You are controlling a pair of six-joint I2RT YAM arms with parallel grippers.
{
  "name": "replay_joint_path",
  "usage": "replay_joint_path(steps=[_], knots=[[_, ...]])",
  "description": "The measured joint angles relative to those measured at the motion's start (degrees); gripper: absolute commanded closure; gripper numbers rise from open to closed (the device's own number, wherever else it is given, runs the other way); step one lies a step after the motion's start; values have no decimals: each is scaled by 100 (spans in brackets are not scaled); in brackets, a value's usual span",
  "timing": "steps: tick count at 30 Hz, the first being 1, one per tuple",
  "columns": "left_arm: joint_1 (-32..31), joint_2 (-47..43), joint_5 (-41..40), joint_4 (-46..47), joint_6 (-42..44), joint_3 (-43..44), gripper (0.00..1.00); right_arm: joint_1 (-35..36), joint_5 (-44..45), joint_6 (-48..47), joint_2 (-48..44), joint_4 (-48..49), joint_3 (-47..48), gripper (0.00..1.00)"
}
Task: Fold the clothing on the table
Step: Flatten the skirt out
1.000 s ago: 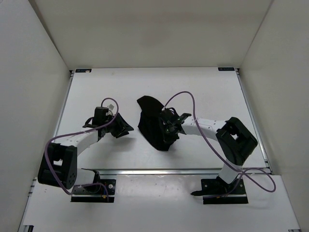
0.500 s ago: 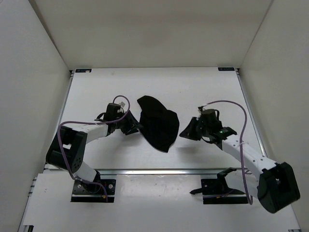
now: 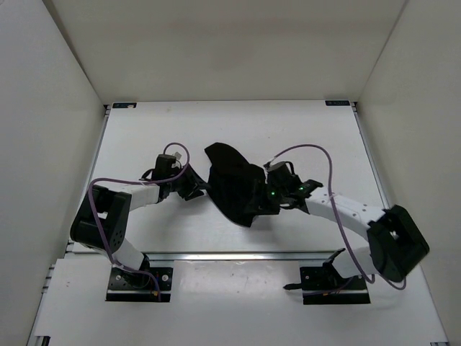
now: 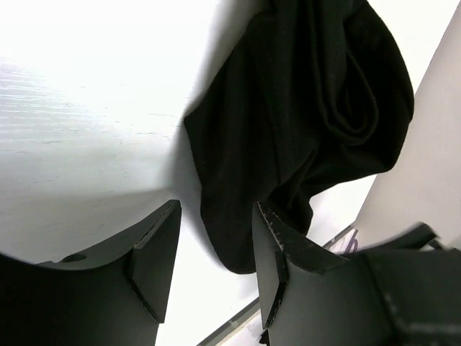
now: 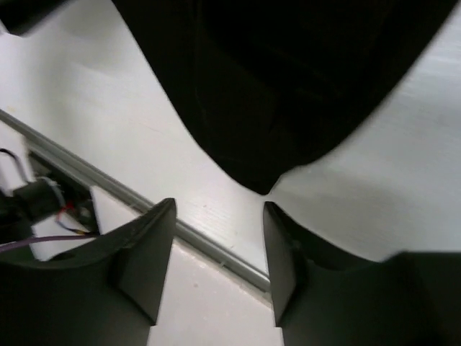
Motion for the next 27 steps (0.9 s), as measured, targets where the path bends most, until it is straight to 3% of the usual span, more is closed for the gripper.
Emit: replay_joint_path(steps=[6,9,13,16,18,20,22,27], knots=[[66,-66,7,7,-11,-24,44,533,468,-122,1480,-424,813,52],[111,-96,11,31,-22,-66,44,743,715,-181,2142,-737,1309,100],[219,-118,24,20,-13,-103,44,844,907,-258,2295,-933,1554,100],[280,-120,39,-26,46,-103,44,667,798,-225,1674,-802,1128,100],[306,-120,44,-57,90,-103,43,122,511,-90,632,-575,391,100],[275,-120,48,-55,105,-103,44,-850,57,92,-549,-286,-459,100],[195,-116,48,-42,103,-101,43,-1519,-168,179,-1158,-195,-935,100],[-120,50,44,-2,81,9,43,-2367,-868,216,-1547,-155,-1786,100]])
